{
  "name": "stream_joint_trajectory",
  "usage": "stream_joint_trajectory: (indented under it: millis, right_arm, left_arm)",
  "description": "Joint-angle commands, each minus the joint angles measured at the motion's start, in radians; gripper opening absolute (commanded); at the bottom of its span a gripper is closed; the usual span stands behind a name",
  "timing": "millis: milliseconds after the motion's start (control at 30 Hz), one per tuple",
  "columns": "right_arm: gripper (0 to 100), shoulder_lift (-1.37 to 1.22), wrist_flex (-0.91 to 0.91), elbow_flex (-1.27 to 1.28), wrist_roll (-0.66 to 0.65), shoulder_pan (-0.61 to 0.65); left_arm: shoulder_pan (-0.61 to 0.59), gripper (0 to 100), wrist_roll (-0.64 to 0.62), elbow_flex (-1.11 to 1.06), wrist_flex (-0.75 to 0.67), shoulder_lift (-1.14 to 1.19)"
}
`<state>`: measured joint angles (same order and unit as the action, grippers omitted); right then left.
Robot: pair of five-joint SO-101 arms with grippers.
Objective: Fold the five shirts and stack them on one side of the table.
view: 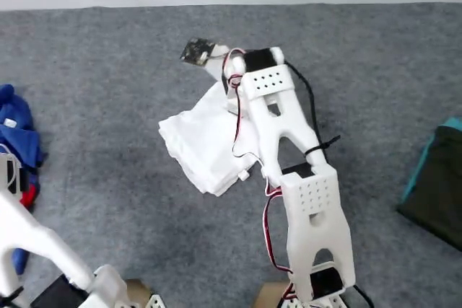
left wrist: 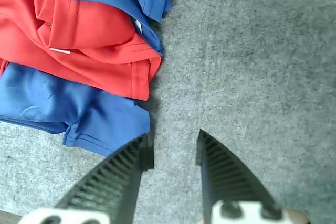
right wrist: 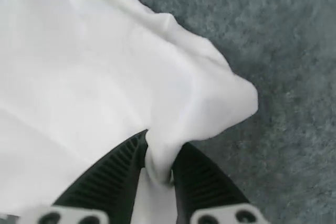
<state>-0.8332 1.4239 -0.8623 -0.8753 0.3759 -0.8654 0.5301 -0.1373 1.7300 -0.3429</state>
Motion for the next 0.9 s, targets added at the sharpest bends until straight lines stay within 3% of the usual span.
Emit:
stream_joint_trajectory:
  millis: [0,133,267,500,767,867]
  right_arm:
    - [1.6,0.005,-0.064,-0.055,-0.032,0.008]
    - [11.8,0.018,-0.065,-0.055,-0.023,0.005]
    - [20.2,0.064,-0.064,-0.055,0.150,0.001]
    - [21.4,0.131,-0.062,-0.055,0.405,-0.005]
    - [21.4,0.225,0.015,-0.055,0.819,-0.016]
    - [21.3,0.257,0.062,-0.055,0.895,-0.013]
  left_arm:
    - [-0.005,14,0.003,0.004,0.025,-0.034]
    - [-0.005,14,0.003,0.004,0.025,-0.034]
    - [-0.005,14,0.003,0.004,0.025,-0.034]
    - [-0.003,14,0.003,0.004,0.025,-0.034]
    - [0.000,14,0.003,0.004,0.025,-0.034]
    - [0.002,14,0.003,0.004,0.025,-0.034]
